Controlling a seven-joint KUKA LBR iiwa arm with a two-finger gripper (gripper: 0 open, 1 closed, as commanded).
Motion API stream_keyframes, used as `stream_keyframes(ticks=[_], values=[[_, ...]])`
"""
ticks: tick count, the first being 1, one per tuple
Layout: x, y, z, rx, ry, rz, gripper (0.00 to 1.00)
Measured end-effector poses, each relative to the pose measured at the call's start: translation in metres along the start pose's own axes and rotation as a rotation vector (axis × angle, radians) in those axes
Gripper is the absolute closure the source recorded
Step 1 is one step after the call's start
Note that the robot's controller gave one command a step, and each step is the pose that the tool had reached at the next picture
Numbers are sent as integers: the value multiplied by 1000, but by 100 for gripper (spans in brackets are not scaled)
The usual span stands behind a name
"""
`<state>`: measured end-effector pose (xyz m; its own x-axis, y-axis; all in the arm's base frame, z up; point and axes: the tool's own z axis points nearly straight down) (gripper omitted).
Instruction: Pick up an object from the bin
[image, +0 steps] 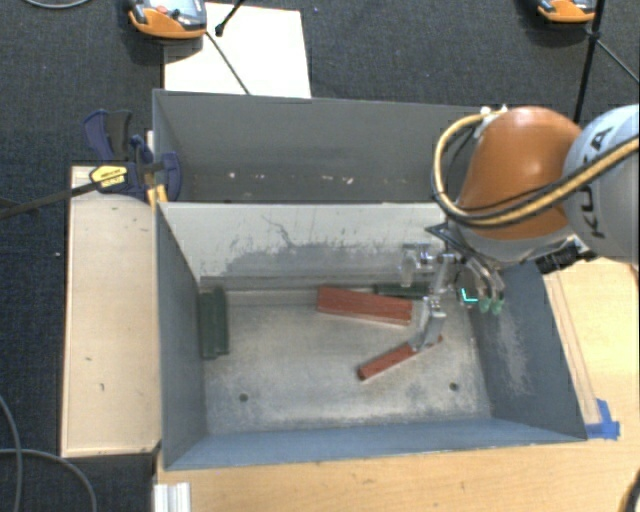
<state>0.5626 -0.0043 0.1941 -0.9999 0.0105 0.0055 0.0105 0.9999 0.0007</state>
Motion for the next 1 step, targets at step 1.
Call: stream_keyframes(ticks=[1], values=[[-2, 0, -4, 0, -8, 0, 0]])
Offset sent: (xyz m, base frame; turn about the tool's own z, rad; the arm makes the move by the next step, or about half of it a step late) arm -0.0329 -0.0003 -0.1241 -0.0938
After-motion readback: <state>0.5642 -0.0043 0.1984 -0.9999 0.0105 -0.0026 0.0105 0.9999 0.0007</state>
